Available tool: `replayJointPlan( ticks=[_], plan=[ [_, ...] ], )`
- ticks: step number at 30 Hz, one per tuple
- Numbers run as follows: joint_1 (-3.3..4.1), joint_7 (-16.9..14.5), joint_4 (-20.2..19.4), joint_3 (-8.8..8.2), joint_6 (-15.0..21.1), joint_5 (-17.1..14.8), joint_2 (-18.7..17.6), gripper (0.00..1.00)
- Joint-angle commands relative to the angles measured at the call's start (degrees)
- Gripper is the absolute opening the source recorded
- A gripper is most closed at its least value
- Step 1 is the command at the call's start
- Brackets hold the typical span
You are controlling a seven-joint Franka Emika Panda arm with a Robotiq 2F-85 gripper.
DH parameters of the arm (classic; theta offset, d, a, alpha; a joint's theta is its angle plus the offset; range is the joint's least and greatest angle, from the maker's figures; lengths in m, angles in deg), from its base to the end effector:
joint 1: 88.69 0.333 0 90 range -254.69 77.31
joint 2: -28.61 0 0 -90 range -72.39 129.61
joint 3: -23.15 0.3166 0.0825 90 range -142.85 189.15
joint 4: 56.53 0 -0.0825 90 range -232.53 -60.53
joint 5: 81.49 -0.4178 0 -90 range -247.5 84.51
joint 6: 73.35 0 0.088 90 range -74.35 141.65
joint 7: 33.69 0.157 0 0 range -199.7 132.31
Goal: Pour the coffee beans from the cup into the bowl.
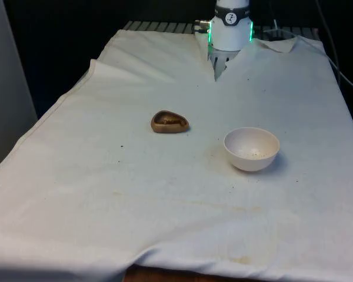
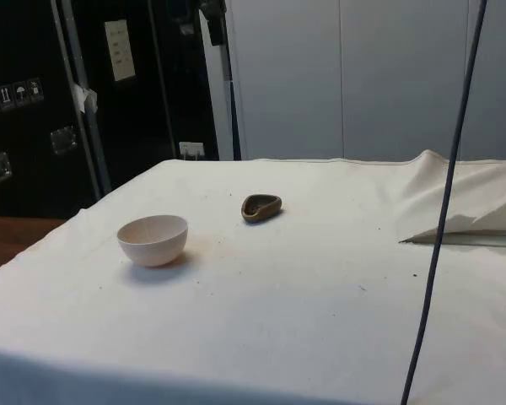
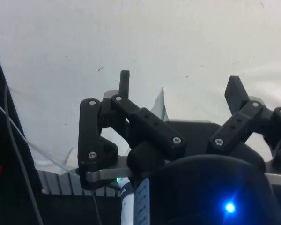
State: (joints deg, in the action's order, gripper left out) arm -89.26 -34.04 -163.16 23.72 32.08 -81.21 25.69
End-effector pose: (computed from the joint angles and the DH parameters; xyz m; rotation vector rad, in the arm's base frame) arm 0.5963 -0.0007 0.4200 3.1356 0.0119 -0.1128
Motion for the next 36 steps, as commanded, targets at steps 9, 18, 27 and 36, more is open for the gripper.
replayJointPlan(
  ticks=[9,18,27,36],
  plan=[
    [0.00,0.0,-3.4,-0.17,2.1,0.0,1.3,1.00],
    [-0.06,0.0,-12.3,-0.40,9.5,0.3,5.4,1.00],
    [-0.11,0.0,-17.9,-0.86,14.7,0.5,7.0,1.00],
    [-0.17,0.0,-22.6,-1.66,21.2,0.6,6.5,1.00]
  ],
)
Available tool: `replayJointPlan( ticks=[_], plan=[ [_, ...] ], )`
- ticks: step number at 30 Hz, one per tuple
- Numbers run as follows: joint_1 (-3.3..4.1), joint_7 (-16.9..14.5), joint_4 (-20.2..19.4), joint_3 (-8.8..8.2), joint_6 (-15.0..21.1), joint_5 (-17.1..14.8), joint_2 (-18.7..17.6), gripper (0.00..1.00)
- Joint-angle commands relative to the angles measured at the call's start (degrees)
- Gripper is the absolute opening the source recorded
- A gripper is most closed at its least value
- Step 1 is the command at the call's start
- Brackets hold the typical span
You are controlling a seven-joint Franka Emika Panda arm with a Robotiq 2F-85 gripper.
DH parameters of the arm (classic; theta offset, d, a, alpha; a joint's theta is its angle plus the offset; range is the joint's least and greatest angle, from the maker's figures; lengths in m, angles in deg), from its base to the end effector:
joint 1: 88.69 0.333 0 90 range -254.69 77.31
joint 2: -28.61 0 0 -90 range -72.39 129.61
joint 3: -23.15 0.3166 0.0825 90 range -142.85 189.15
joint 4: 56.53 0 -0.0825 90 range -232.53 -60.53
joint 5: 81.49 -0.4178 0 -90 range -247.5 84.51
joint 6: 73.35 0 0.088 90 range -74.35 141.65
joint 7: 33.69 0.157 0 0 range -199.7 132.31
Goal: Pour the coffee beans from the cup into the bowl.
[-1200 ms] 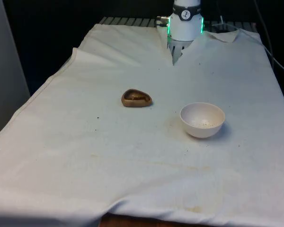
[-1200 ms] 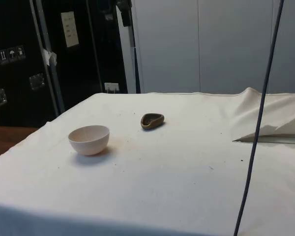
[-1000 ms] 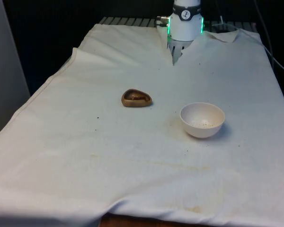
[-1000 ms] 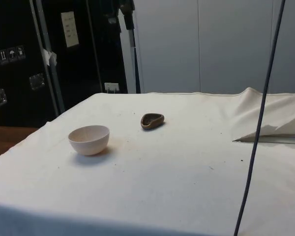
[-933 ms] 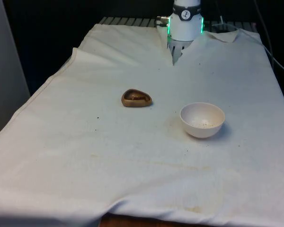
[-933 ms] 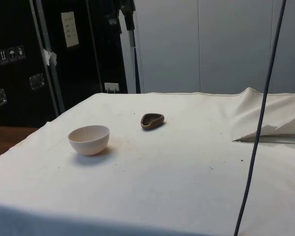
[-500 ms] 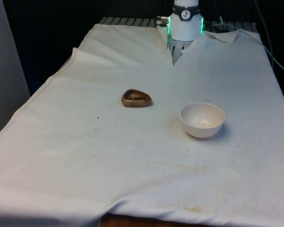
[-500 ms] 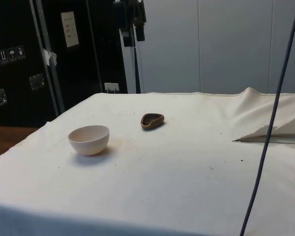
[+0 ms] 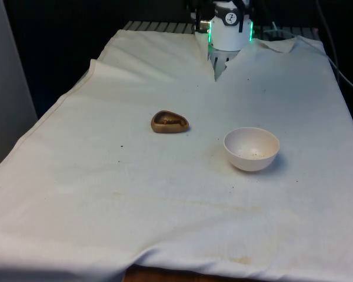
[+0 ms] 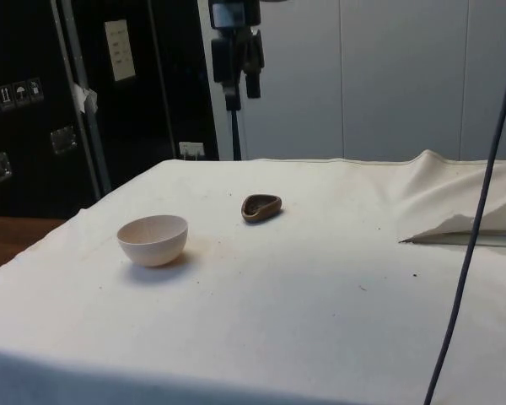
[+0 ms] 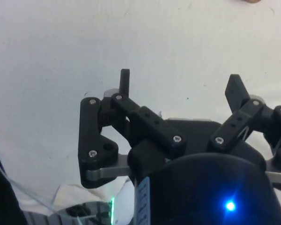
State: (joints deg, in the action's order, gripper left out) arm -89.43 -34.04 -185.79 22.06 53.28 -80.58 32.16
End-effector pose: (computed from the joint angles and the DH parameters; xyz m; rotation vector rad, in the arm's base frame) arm 0.5403 -0.0184 0.3217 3.1294 -0.0257 0.0248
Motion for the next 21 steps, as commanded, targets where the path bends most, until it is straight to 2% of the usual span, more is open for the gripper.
replayJointPlan(
  ticks=[1,5,8,10,11,18,20,21],
  plan=[
    [-0.11,-0.1,-0.7,-0.17,1.8,0.2,-0.3,1.00],
    [-0.23,-0.5,-1.7,-0.80,4.2,0.2,-1.5,1.00],
    [-0.29,-1.5,-2.3,-2.01,5.9,0.1,-2.8,1.00],
    [-0.06,-1.7,-2.1,-2.41,5.6,0.0,-3.1,1.00],
    [-0.29,-2.3,-2.3,-2.69,6.4,0.1,-3.3,1.00],
    [-0.40,-5.6,-2.1,-5.56,7.4,-0.7,-5.7,1.00],
    [-0.11,-5.6,-2.1,-6.13,7.2,-0.3,-5.9,1.00],
    [-0.40,-6.6,-2.0,-6.25,7.9,-1.3,-6.5,1.00]
  ],
)
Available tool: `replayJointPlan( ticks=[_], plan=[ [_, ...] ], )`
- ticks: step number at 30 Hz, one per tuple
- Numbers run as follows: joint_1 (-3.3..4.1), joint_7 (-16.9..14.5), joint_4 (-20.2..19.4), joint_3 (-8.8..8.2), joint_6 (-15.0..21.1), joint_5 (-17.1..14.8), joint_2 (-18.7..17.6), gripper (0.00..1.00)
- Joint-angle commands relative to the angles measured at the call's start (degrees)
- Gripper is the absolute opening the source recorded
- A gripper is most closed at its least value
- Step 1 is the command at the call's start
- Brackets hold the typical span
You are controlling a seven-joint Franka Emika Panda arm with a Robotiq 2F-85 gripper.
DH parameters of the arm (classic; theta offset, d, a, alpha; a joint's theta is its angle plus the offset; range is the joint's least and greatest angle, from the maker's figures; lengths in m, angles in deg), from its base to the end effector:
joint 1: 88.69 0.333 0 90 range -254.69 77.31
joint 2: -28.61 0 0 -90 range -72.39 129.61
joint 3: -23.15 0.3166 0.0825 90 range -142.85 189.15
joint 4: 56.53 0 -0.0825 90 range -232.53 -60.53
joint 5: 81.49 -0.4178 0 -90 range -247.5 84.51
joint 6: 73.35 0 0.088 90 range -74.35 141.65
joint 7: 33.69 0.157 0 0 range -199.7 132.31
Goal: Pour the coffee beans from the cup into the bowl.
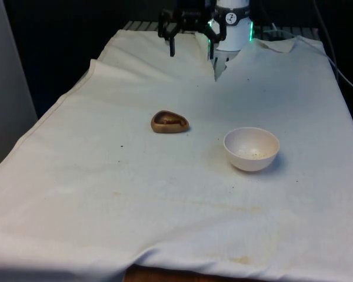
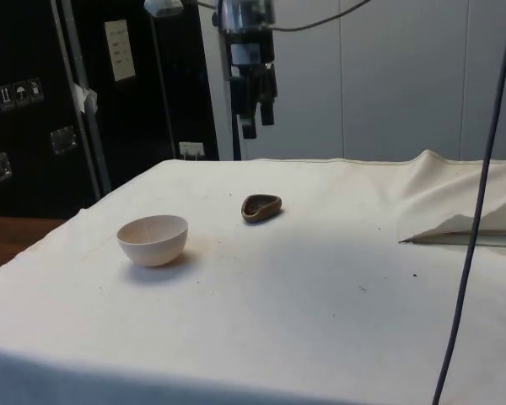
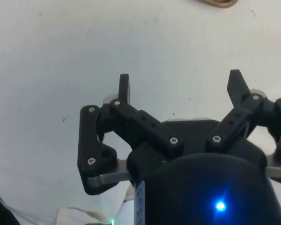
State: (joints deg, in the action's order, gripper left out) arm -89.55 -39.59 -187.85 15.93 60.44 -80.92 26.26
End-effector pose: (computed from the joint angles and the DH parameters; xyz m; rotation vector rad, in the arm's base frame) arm 0.5374 -0.0771 0.2605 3.1287 -0.0486 0.0014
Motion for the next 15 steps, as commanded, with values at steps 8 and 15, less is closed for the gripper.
replayJointPlan(
  ticks=[8,15],
  plan=[
    [-0.11,-4.4,0.7,-2.58,2.5,-2.5,-4.0,1.00],
    [-0.74,-10.0,1.0,-4.70,6.8,-6.4,-8.1,1.00]
  ],
)
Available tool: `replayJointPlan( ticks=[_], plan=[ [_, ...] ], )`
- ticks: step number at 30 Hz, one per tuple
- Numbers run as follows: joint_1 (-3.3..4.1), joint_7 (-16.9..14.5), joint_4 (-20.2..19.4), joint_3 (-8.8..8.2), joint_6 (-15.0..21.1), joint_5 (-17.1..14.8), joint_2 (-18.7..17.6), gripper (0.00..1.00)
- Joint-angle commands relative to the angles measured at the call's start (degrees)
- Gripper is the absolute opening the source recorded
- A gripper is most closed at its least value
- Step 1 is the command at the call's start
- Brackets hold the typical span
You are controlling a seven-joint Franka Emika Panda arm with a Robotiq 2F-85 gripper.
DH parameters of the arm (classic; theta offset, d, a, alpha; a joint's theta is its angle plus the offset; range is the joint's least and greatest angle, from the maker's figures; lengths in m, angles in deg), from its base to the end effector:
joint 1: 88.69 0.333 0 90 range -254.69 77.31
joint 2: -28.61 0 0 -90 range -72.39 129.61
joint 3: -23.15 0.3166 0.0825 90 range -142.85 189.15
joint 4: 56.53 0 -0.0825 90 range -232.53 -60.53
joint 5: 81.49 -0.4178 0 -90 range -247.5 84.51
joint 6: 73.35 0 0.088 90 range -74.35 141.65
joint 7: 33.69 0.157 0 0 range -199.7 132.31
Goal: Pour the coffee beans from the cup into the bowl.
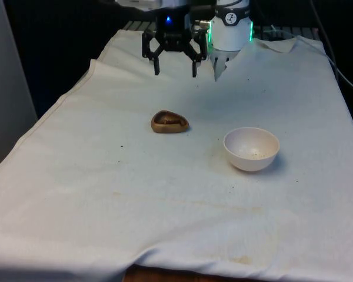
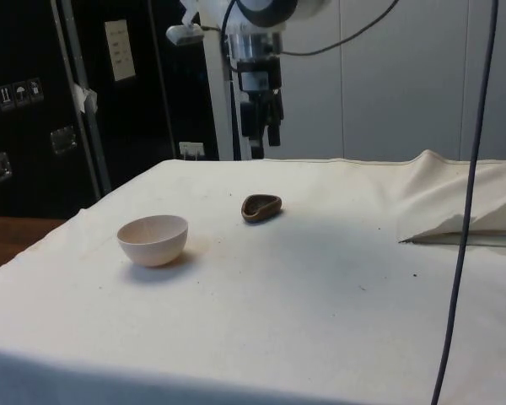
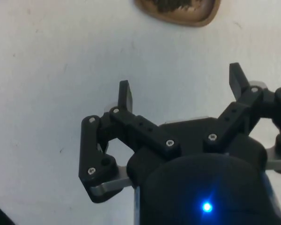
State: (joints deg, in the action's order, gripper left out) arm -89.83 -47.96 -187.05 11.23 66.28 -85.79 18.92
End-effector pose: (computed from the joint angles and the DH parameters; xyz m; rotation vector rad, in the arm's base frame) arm 0.5380 -0.1250 0.2071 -3.1266 0.0523 0.0034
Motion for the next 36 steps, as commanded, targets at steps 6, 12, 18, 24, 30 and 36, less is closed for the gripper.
replayJointPlan(
  ticks=[6,12,18,24,30,36],
  plan=[
    [-0.57,-5.3,0.8,-1.32,3.1,-4.4,-3.2,1.00],
    [-0.80,-8.8,2.3,-2.12,4.6,-7.6,-6.1,1.00],
    [-0.63,-12.0,4.1,-2.64,5.7,-11.0,-10.0,1.00],
    [-0.52,-12.8,4.4,-2.52,6.9,-11.8,-12.0,1.00],
    [-0.92,-13.7,4.6,-2.41,8.4,-12.0,-13.2,1.00],
    [-1.15,-16.3,5.2,-2.92,9.7,-13.8,-14.4,1.00]
  ],
)
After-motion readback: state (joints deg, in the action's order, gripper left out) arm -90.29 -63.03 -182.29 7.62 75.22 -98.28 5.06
